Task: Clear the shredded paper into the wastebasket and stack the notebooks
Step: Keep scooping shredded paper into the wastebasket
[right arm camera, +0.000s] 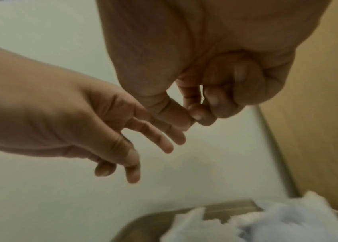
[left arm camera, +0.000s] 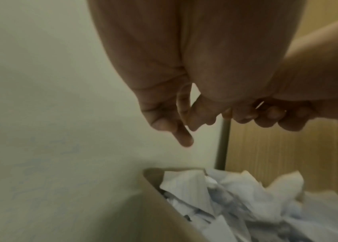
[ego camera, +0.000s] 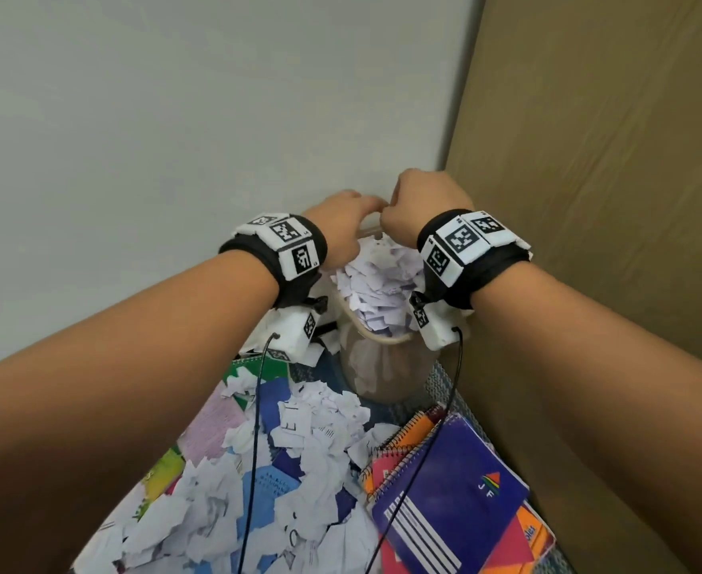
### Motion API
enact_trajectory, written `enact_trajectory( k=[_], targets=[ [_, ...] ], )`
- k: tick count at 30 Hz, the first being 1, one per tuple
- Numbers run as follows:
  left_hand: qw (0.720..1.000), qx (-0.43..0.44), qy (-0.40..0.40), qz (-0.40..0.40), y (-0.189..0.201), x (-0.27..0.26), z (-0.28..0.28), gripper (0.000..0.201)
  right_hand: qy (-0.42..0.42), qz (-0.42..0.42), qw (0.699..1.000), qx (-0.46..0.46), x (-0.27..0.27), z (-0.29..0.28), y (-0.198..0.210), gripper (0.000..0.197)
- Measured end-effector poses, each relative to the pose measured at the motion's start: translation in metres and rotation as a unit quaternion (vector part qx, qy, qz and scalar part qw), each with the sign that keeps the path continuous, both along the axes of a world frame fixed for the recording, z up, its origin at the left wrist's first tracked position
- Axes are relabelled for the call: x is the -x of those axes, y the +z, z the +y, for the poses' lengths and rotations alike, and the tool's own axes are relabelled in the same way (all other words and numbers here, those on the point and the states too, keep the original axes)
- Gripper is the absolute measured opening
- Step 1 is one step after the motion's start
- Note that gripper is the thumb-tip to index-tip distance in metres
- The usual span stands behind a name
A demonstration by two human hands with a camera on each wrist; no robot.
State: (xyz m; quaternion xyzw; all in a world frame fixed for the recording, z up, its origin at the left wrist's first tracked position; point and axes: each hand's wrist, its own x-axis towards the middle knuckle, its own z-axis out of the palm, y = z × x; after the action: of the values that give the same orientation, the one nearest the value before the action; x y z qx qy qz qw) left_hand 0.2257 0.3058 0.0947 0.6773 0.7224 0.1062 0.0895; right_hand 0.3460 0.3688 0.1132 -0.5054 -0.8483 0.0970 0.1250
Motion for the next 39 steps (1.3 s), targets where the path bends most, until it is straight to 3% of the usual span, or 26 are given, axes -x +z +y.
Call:
enact_trajectory(
  k=[6,9,11,14,17,19,21,24,27,30,33,39],
  targets=[
    [0.971,-0.152,0.151,-0.104,-0.008,0.049,-0.061,0.017,0.098,0.070,0.993,0.018,0.049,-0.058,0.013,0.031],
    [0.958,-0.114,0.231,-0.128,-0.046,0.080,-0.109,0.008,0.175,0.060,0.981,0.061,0.077,-0.096,-0.010,0.030],
    [0.959,-0.033,0.253,-0.124,-0.084,0.100,-0.144,0.009,0.216,0.013,0.972,0.095,0.093,-0.117,-0.046,0.024],
    [0.957,0.183,0.222,-0.034,-0.146,0.115,-0.200,0.031,0.237,-0.082,0.953,0.170,0.095,-0.135,-0.116,0.033],
    [0.922,0.342,0.175,0.041,-0.192,0.125,-0.261,0.086,0.226,-0.189,0.923,0.248,0.077,-0.139,-0.186,0.088],
    [0.909,0.384,0.163,0.013,-0.210,0.131,-0.290,0.119,0.214,-0.242,0.902,0.285,0.061,-0.139,-0.217,0.118],
    [0.914,0.385,0.127,-0.006,-0.214,0.132,-0.303,0.135,0.213,-0.282,0.886,0.302,0.049,-0.138,-0.234,0.135],
    [0.919,0.391,0.040,0.029,-0.209,0.125,-0.301,0.144,0.218,-0.334,0.869,0.293,0.048,-0.135,-0.243,0.150],
    [0.910,0.409,-0.024,0.061,-0.208,0.109,-0.291,0.147,0.210,-0.353,0.869,0.276,0.054,-0.138,-0.246,0.154],
    [0.909,0.404,-0.050,0.087,-0.207,0.087,-0.288,0.135,0.196,-0.335,0.886,0.254,0.052,-0.142,-0.250,0.147],
    [0.916,0.391,-0.054,0.073,-0.208,0.070,-0.294,0.095,0.185,-0.287,0.903,0.262,0.047,-0.141,-0.256,0.138],
    [0.932,0.358,-0.034,0.045,-0.229,0.079,-0.305,0.056,0.190,-0.281,0.903,0.265,0.035,-0.140,-0.250,0.091]
  ],
)
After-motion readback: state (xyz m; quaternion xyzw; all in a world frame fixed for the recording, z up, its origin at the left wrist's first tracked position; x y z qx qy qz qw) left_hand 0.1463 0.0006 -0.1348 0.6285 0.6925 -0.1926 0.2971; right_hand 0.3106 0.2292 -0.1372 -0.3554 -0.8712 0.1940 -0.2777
